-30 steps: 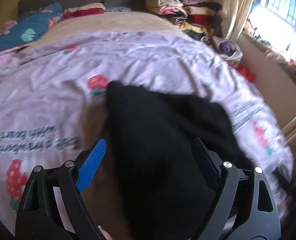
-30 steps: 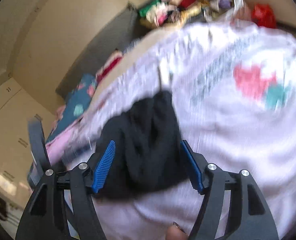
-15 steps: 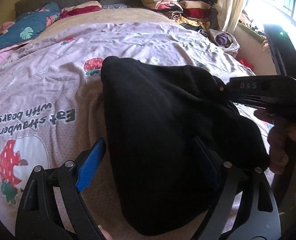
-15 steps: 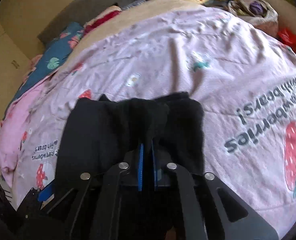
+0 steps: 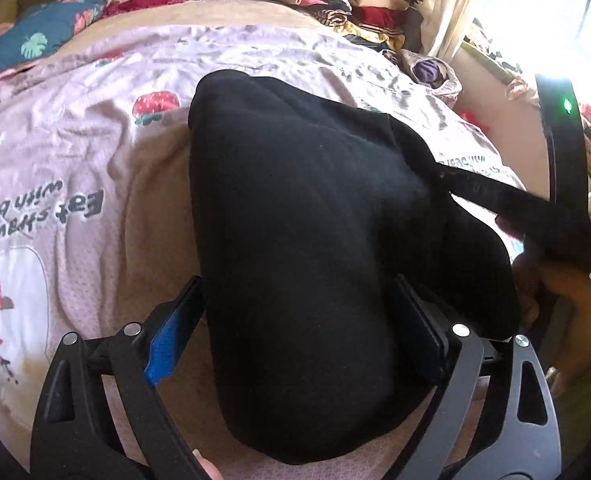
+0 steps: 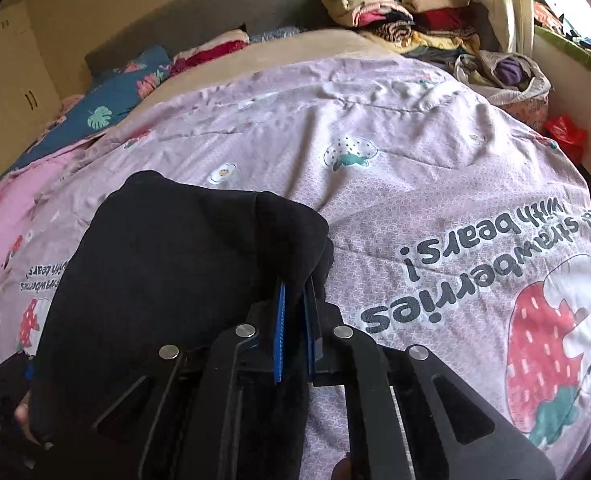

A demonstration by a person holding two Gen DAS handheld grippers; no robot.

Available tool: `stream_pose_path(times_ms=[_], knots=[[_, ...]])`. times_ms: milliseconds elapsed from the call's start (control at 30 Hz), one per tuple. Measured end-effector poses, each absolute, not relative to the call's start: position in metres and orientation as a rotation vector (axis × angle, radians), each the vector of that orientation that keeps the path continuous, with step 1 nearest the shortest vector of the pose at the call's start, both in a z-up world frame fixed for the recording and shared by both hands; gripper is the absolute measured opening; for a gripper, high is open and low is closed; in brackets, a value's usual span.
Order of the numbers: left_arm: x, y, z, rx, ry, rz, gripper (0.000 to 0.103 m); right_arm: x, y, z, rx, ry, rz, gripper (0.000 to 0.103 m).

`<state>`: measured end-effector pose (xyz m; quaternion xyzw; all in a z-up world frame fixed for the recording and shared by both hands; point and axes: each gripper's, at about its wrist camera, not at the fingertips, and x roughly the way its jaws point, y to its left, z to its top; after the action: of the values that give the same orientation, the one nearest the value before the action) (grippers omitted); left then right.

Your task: Fold small clothes

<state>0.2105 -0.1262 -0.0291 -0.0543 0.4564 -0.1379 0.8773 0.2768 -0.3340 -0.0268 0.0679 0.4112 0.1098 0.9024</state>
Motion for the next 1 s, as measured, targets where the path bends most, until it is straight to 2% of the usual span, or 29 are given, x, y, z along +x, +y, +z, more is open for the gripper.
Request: stream_pose_path(times_ms=[33, 100, 300, 400, 433, 567, 633, 667, 700, 833, 1000], knots=[[0.211, -0.126, -0.029, -0.112, 0.954, -0.288, 0.084, 0.275, -0.334, -0.026, 0.135, 0.843, 0.215, 0.015], [0.21, -0.126, -0.028, -0.104, 0.952, -0.284, 0.084, 0.267, -0.339, -0.021, 0.151, 0.834, 0.182, 0.035], [0.204, -0.121, -0.027, -0.12, 0.941, -0.277, 0.084, 0.217, -0.373, -0.006, 0.386, 0.77, 0.214, 0.049], [0.199, -0.119, -0.026, -0.124, 0.931, -0.271, 0.084, 0.194, -0.381, -0.006, 0.476, 0.774, 0.261, 0.065], [0.198, -0.118, -0.026, -0.126, 0.929, -0.269, 0.084, 0.19, -0.382, -0.007, 0.503, 0.779, 0.272, 0.066], [0.193, -0.117, -0.023, -0.122, 0.922, -0.262, 0.084, 0.185, -0.377, -0.017, 0.537, 0.826, 0.308, 0.066], [0.192, -0.117, -0.022, -0.123, 0.921, -0.26, 0.084, 0.188, -0.368, -0.022, 0.519, 0.855, 0.33, 0.061], [0.191, -0.117, -0.021, -0.123, 0.92, -0.259, 0.084, 0.187, -0.364, -0.023, 0.51, 0.862, 0.337, 0.046], [0.188, -0.117, -0.021, -0.123, 0.919, -0.258, 0.084, 0.187, -0.361, -0.023, 0.499, 0.865, 0.338, 0.021], [0.187, -0.115, -0.018, -0.13, 0.914, -0.264, 0.084, 0.183, -0.358, -0.018, 0.457, 0.836, 0.319, 0.015], [0.182, -0.114, -0.015, -0.121, 0.914, -0.273, 0.084, 0.181, -0.349, -0.026, 0.35, 0.847, 0.256, 0.018]])
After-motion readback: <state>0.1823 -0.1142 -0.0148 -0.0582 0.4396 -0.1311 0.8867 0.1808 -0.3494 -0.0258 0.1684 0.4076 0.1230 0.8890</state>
